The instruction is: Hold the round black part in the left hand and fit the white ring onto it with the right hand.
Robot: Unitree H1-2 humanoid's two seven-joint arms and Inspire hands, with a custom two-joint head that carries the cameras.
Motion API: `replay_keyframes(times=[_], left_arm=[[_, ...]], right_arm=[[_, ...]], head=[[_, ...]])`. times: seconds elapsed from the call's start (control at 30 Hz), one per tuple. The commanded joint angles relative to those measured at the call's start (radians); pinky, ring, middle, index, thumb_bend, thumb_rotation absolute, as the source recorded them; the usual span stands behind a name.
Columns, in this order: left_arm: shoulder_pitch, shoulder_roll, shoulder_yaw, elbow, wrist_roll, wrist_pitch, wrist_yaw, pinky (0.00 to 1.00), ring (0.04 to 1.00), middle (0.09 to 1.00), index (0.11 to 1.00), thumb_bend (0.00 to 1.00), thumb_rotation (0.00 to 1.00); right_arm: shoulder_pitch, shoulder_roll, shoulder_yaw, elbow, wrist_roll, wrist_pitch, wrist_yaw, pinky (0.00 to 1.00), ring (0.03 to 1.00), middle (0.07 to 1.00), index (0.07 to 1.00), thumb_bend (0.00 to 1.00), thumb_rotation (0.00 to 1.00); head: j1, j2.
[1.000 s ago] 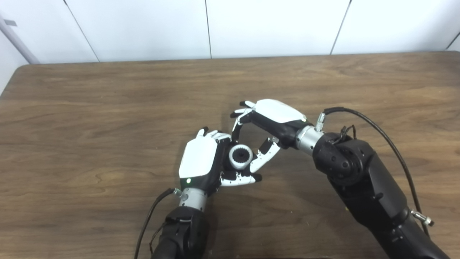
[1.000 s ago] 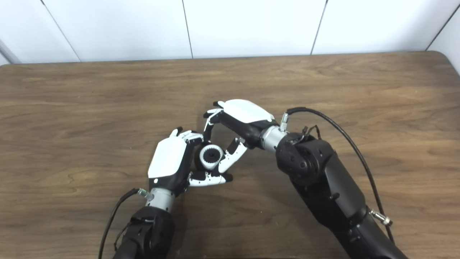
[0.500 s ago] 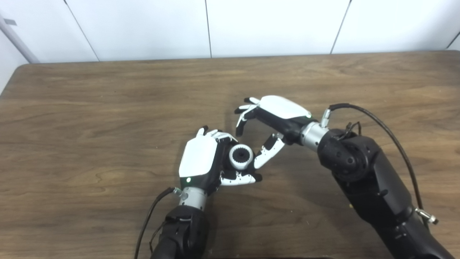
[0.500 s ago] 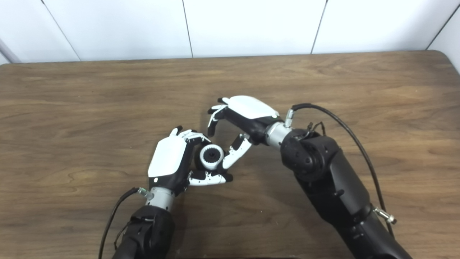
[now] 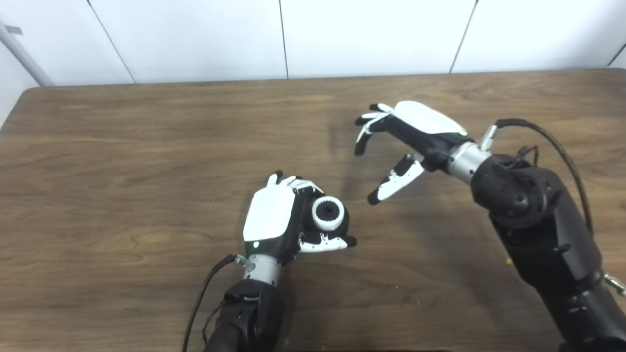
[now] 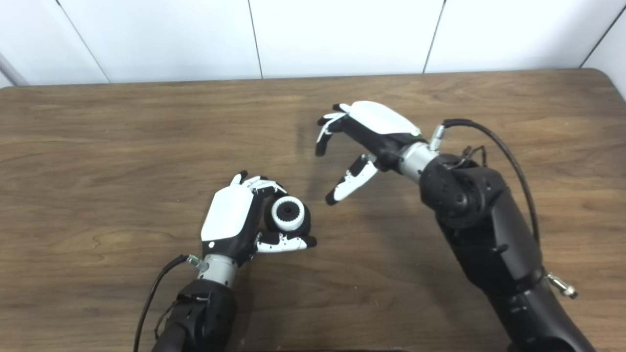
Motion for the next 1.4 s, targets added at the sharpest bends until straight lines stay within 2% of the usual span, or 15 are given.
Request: replay_keyframes(times=[0.0,0.23,0.4,0.43,0.5,0.7,0.8,0.97,1.23,1.37], left_arm=[[0.026,0.022,0.0,0.025,-0.007,0.017,-0.06,0.97,0.849,0.738,0.483,0.52,0.05],[0.026,0.037,0.009,0.026,-0.025,0.003,-0.052,0.96,0.846,0.741,0.486,0.52,0.05],[0.019,0.061,0.001,0.013,-0.01,0.008,-0.09,0.96,0.866,0.777,0.496,0.52,0.07],[0.017,0.067,-0.001,0.011,-0.007,0.004,-0.094,0.96,0.873,0.792,0.599,0.68,0.13],[0.015,0.076,-0.002,0.008,-0.003,0.001,-0.104,0.95,0.88,0.818,0.732,0.83,0.2],[0.01,0.094,0.008,-0.001,-0.007,-0.015,-0.117,0.96,0.899,0.876,0.895,0.93,0.25],[0.01,0.1,0.015,-0.009,-0.002,-0.026,-0.111,0.95,0.899,0.889,0.937,0.95,0.28],[0.015,0.103,0.032,-0.03,-0.002,-0.043,-0.096,0.94,0.9,0.895,0.952,0.97,0.3],[0.012,0.096,0.064,-0.049,-0.025,-0.06,-0.106,0.97,0.915,0.885,0.779,0.94,0.27],[0.011,0.097,0.076,-0.046,-0.041,-0.076,-0.09,0.96,0.907,0.867,0.76,0.94,0.24]], right_arm=[[-0.044,-0.013,-0.019,-0.03,0.002,0.003,-0.023,0.86,0.968,0.873,0.599,0.97,0.23],[-0.032,-0.019,-0.037,-0.04,0.004,0.017,-0.028,0.85,0.964,0.873,0.598,0.96,0.23],[-0.028,-0.009,-0.025,-0.039,-0.01,0.031,-0.029,0.85,0.966,0.873,0.6,0.96,0.23],[-0.027,-0.007,-0.023,-0.036,-0.011,0.029,-0.033,0.85,0.964,0.872,0.6,0.96,0.23],[-0.025,-0.002,-0.02,-0.03,-0.013,0.025,-0.04,0.85,0.96,0.868,0.597,0.97,0.24],[-0.015,0.009,-0.017,-0.025,-0.018,0.032,-0.051,0.85,0.959,0.869,0.6,0.96,0.24],[-0.007,0.014,-0.017,-0.017,-0.02,0.024,-0.065,0.85,0.957,0.867,0.598,0.97,0.24],[0.005,0.018,-0.015,-0.014,-0.023,0.022,-0.085,0.84,0.954,0.864,0.601,0.97,0.24],[0.014,0.023,-0.007,-0.004,-0.03,0.021,-0.101,0.85,0.953,0.863,0.609,0.96,0.24],[0.018,0.024,-0.001,0.001,-0.03,0.029,-0.104,0.86,0.958,0.869,0.617,0.96,0.25]], head=[[0.0,-0.001],[0.0,-0.004],[0.003,-0.006],[0.004,-0.006],[0.004,-0.006],[0.003,-0.01],[0.003,-0.012],[0.003,-0.013],[0.004,-0.016],[0.005,-0.019]])
